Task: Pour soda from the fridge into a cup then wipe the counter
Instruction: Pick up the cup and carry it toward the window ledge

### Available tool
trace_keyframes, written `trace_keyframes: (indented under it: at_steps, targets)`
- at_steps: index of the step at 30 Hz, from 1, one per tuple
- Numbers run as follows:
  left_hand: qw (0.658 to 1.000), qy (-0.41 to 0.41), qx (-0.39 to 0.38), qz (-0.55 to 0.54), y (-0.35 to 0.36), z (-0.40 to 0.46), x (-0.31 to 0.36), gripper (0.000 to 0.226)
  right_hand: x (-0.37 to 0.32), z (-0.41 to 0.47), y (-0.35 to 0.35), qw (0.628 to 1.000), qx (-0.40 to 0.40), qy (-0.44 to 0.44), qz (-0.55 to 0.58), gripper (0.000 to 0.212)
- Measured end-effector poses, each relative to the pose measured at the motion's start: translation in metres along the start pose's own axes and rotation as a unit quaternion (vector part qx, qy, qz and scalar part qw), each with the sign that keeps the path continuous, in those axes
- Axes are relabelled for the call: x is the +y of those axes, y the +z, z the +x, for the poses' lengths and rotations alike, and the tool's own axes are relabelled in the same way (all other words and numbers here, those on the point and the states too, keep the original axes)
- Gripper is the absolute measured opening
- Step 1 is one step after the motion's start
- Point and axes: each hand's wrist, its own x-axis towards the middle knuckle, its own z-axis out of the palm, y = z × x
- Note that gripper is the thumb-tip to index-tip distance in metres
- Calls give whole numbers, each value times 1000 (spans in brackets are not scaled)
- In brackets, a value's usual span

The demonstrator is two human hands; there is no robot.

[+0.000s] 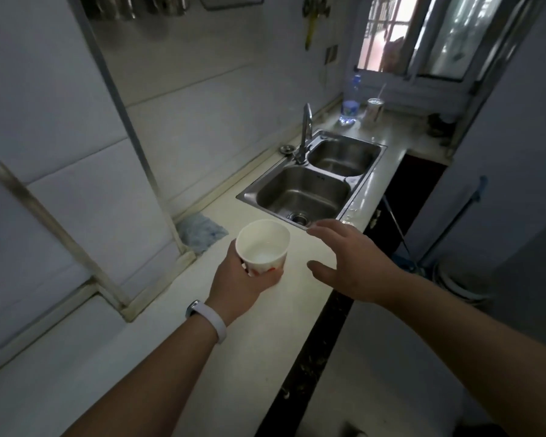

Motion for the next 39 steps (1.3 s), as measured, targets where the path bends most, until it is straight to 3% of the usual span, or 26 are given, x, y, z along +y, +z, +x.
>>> trace_keyframes:
  at_steps: [12,17,26,39]
  targets:
    - [996,29,-81,-9,133,54,76,80,128,-41,-79,996,59,69,2,64]
    - [995,47,-89,-22,195,73,114,71,191,-56,-112,994,72,81,-1,64]
    - [993,91,-79,-10,287,107,161,78,284,-69,-154,994,79,69,-18,65]
    - [988,107,-107,-28,352,190,184,74,367,-33,-177,990,95,100,-30,64]
